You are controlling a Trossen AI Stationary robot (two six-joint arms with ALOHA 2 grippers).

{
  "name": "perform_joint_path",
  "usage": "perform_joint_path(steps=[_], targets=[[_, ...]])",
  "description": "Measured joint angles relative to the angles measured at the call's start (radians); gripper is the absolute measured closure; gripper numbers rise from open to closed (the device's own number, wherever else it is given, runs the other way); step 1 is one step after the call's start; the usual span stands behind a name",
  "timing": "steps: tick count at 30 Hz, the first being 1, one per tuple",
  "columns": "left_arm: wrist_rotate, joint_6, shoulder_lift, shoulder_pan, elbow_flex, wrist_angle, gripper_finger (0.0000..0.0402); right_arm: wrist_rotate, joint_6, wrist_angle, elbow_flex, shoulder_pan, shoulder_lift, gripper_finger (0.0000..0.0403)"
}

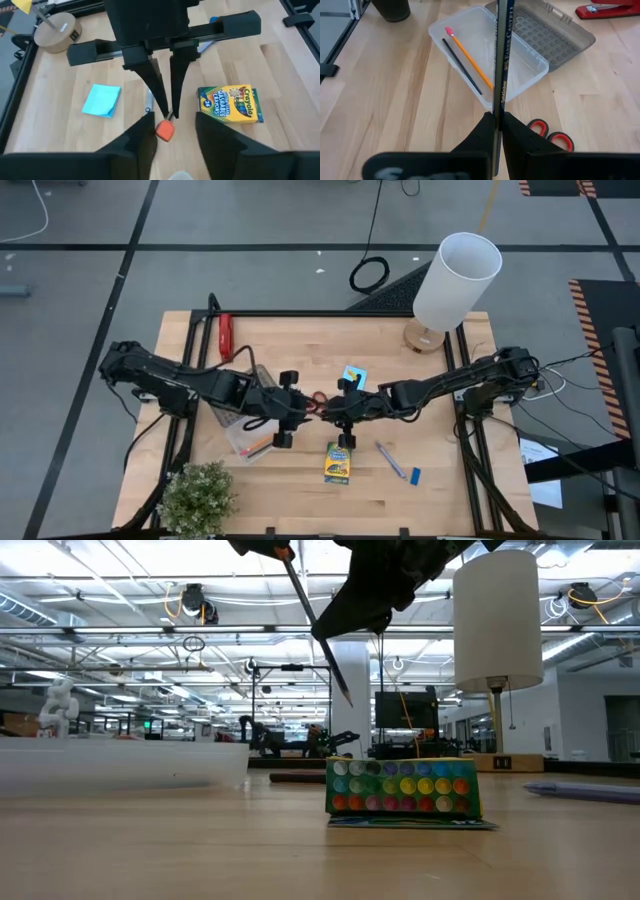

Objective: Pack school essentials
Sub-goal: Put the black pencil into the supply box

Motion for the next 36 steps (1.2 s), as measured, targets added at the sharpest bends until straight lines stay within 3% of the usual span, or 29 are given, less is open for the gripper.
perform_joint_path(steps=[6,11,19,24,30,36], targets=[[0.009,0.002,0.0,0.001,0.0,0.0,0.0335,-0.002,-0.003,-0.002,0.0,0.0,0.0,0.0391],[0.016,0.003,0.0,0.001,0.0,0.0,0.0367,-0.003,-0.005,-0.003,0.0,0.001,0.0,0.0386],[0.025,-0.002,0.0,0.0,0.0,-0.015,0.035,0.001,-0.008,0.021,-0.001,0.0,0.0,0.0336],[0.024,-0.035,0.0,-0.002,-0.001,-0.051,0.0365,0.001,-0.007,0.008,-0.001,0.0,-0.02,0.0277],[-0.076,-0.142,-0.002,-0.039,-0.001,-0.148,0.0362,-0.004,0.023,-0.14,-0.001,0.0,-0.106,0.02],[-0.191,-0.252,-0.038,-0.146,-0.003,-0.197,0.0368,-0.002,0.07,-0.31,-0.001,0.013,-0.201,0.0171]])
